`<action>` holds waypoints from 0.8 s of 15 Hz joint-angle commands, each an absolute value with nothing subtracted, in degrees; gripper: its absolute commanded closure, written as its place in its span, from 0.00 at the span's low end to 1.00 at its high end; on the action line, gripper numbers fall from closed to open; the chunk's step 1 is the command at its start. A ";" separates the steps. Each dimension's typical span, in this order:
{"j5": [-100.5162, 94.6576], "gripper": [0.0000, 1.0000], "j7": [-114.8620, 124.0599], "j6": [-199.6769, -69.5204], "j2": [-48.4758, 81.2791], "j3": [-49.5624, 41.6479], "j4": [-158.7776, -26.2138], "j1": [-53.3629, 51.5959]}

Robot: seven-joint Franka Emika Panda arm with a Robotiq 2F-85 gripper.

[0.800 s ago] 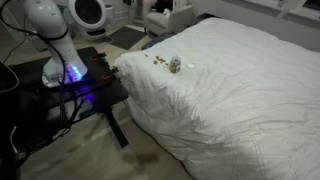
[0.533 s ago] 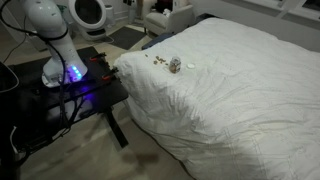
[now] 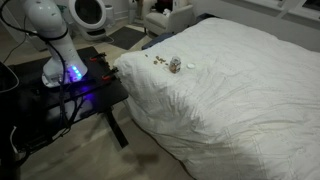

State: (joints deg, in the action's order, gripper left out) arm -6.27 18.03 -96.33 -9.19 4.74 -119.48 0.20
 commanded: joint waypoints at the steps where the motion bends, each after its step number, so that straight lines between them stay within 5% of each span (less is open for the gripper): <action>1: -9.23 0.00 17.04 -98.98 -4.28 3.94 -113.63 0.11; 12: -8.51 0.00 14.50 -98.89 10.55 0.67 -96.43 0.02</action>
State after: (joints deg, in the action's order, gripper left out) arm -9.02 16.81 -100.32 6.78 1.67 -101.58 0.21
